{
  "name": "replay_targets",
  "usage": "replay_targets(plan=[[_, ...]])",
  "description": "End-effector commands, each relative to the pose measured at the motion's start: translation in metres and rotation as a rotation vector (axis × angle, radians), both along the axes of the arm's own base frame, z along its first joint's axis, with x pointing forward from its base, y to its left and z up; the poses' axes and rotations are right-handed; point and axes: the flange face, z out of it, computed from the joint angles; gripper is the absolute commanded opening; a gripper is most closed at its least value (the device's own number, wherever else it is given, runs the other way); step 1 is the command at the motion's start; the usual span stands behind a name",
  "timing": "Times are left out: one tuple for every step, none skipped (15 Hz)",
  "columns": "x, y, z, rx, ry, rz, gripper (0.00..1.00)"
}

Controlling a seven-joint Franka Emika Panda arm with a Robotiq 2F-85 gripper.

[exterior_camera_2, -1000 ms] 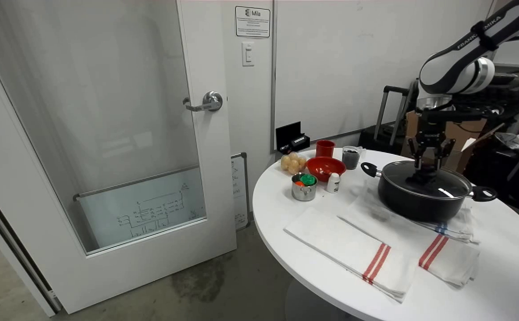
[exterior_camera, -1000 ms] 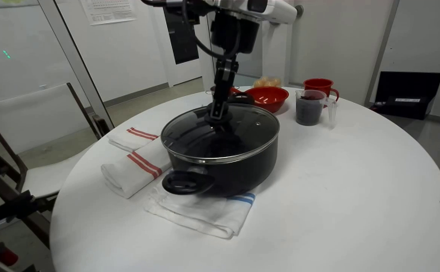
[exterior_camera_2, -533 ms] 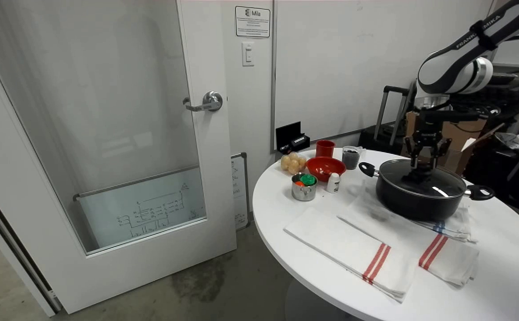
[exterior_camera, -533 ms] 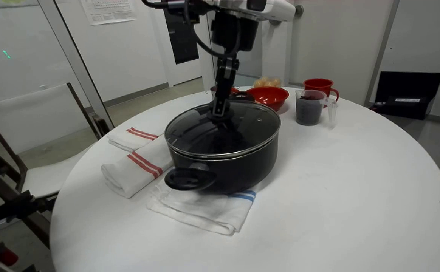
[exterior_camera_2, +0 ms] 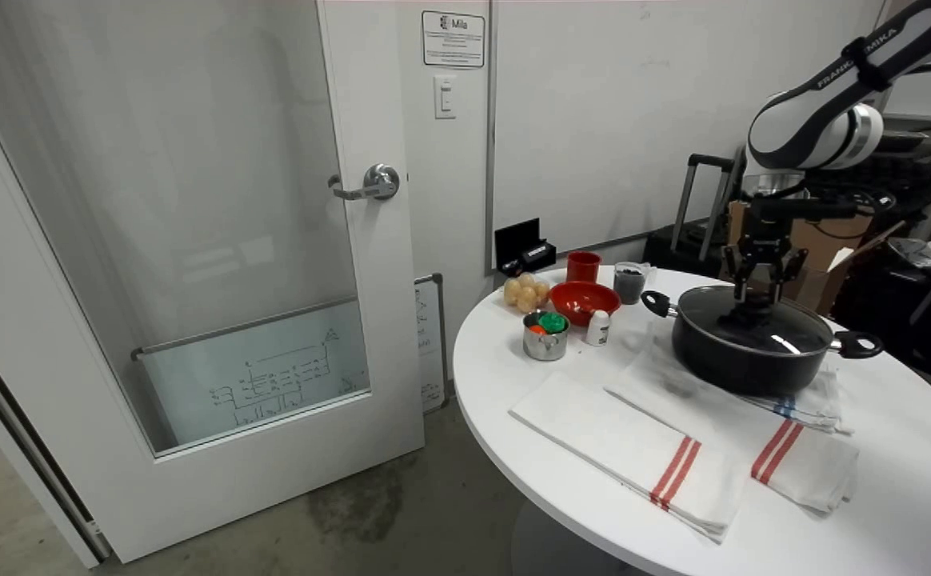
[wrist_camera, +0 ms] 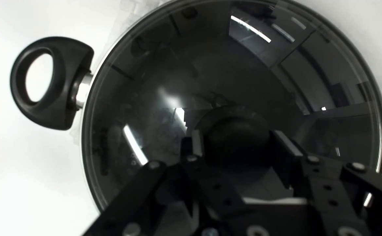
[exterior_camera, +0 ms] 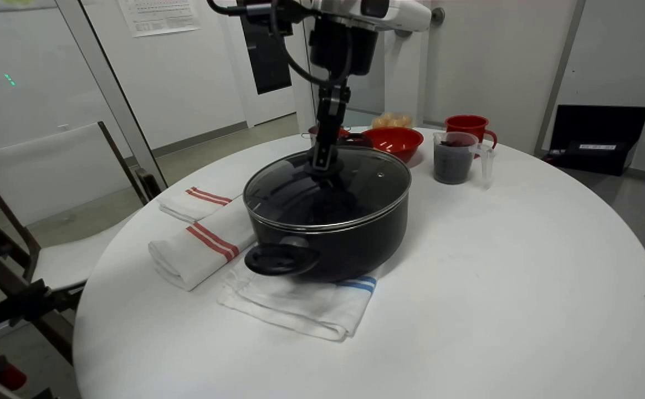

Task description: Put the lid on the pot

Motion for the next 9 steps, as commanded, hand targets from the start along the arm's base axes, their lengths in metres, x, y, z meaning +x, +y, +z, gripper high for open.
replay_targets(plan=[[0.006,0.006,0.007,0.025,-0.034,-0.005,0.83],[0.006,0.007,0.009,0.025,-0.039,-0.005,0.9],[0.007,0.008,0.011,0.026,-0.047,-0.004,0.98],[0.008,0.009,0.013,0.026,-0.053,-0.002,0.99],[0.008,0.011,0.016,0.019,-0.058,-0.003,1.0],[0.007,0.013,0.019,0.006,-0.059,-0.004,1.0],[0.006,0.015,0.023,-0.011,-0.062,-0.003,1.0],[0.006,0.016,0.026,-0.02,-0.062,-0.007,1.0],[0.002,0.02,0.033,-0.037,-0.058,-0.011,1.0]])
